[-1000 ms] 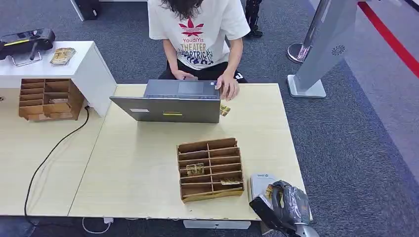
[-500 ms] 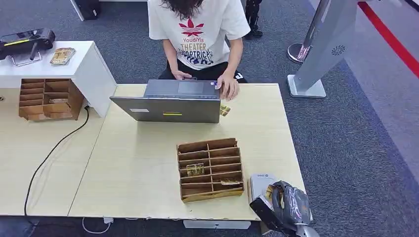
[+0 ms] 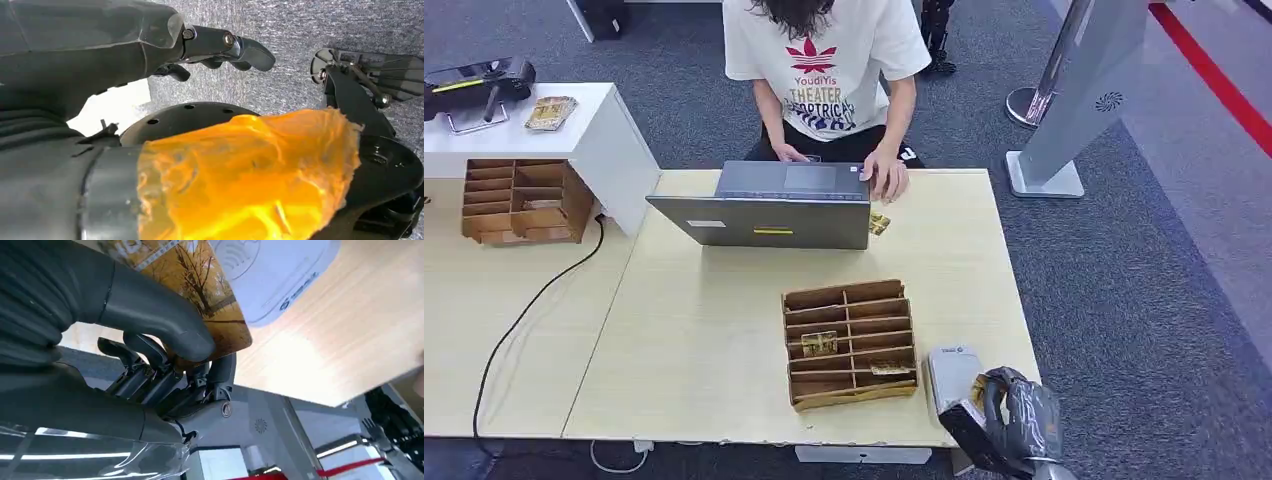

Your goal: Pass the card to the sensor for recognition and then transmit it.

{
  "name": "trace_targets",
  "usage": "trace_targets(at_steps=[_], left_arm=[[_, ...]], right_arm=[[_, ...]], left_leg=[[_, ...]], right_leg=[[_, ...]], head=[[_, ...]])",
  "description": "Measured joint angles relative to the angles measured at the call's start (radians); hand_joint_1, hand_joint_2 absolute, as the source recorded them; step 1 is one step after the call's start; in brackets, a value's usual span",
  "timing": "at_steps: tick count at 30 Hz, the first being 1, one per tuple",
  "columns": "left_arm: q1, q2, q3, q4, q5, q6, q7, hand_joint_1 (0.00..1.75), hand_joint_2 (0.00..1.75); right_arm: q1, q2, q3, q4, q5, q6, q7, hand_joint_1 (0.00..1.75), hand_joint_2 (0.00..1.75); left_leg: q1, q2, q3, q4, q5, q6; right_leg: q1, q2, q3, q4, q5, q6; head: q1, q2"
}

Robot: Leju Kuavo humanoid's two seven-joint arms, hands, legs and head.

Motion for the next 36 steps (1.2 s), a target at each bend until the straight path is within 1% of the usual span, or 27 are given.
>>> trace_targets(at_steps=[2,3,6,8,12,16,20,24,31,36], left_arm=[[0.0,-0.001,-0.001,0.0,-0.002,0.003,0.0,0.0,0.0],[-0.001,-0.002,-0.002,0.0,-0.004,0.007,0.0,0.0,0.0],[-0.002,-0.005,-0.006,0.0,-0.008,0.012,0.0,0.0,0.0],[-0.002,-0.008,-0.007,0.0,-0.009,0.015,0.0,0.0,0.0],[-0.003,-0.011,-0.008,0.0,-0.009,0.015,0.0,0.0,0.0],[-0.002,-0.011,-0.008,0.0,0.004,0.012,-0.008,0.0,0.0],[0.0,-0.01,-0.008,0.0,0.015,0.006,-0.019,0.0,0.0],[0.003,-0.01,-0.008,0.0,0.015,0.006,-0.022,0.0,0.0],[0.003,-0.01,-0.008,0.0,0.002,0.008,-0.014,0.0,0.0],[0.0,-0.01,-0.015,0.0,-0.016,0.012,-0.002,0.0,0.0]], right_arm=[[0.011,0.008,-0.016,-0.019,-0.019,-0.051,-0.047,1.75,1.75],[0.019,0.018,-0.028,-0.034,-0.036,-0.075,-0.082,1.75,1.75],[0.046,0.061,-0.081,-0.091,-0.066,-0.079,-0.198,1.75,1.75],[0.061,0.101,-0.128,-0.134,-0.084,-0.079,-0.269,1.75,1.75],[0.081,0.154,-0.18,-0.188,-0.095,-0.079,-0.317,1.75,1.75],[0.085,0.209,-0.217,-0.223,-0.11,-0.079,-0.407,1.75,1.75],[0.083,0.266,-0.22,-0.246,-0.099,-0.079,-0.448,1.75,1.75],[0.083,0.304,-0.22,-0.268,-0.101,-0.079,-0.481,1.75,1.75],[0.061,0.334,-0.216,-0.296,-0.113,-0.079,-0.528,1.75,1.75],[-0.006,0.348,-0.184,-0.301,-0.111,-0.079,-0.53,1.75,1.75]], left_leg=[[0.0,0.0,0.0,0.0,0.0,0.0],[0.0,0.0,0.0,0.0,0.0,0.0],[0.0,0.0,0.0,0.0,0.0,0.0],[0.0,0.0,0.0,0.0,0.0,0.0],[0.0,0.0,0.0,0.0,0.0,0.0],[0.0,0.0,0.0,0.0,0.0,0.0],[0.0,0.0,0.0,0.0,0.0,0.0],[0.0,0.0,0.0,0.0,0.0,0.0],[0.0,0.0,-0.001,0.0,0.0,0.0],[0.0,0.0,0.0,0.0,0.0,0.0]], right_leg=[[0.0,0.0,0.0,0.0,0.0,0.0],[0.0,0.0,0.0,0.0,0.0,0.0],[0.0,0.0,0.0,0.0,-0.001,0.0],[0.0,0.0,0.0,0.0,-0.001,0.0],[0.0,0.0,0.0,0.0,-0.002,-0.001],[0.0,0.0,0.0,0.0,-0.002,-0.001],[0.0,0.0,0.0,0.0,-0.002,-0.001],[0.0,0.0,0.0,0.0,-0.002,-0.001],[0.0,0.0,0.0,0.0,-0.002,-0.001],[0.0,0.0,0.0,0.0,-0.002,-0.001]], head=[[0.0,0.0],[0.0,0.0],[0.0,0.0],[0.0,0.0],[0.0,0.0],[0.001,0.0],[0.0,0.0],[0.0,0.0],[0.0,0.0],[0.0,0.0]])
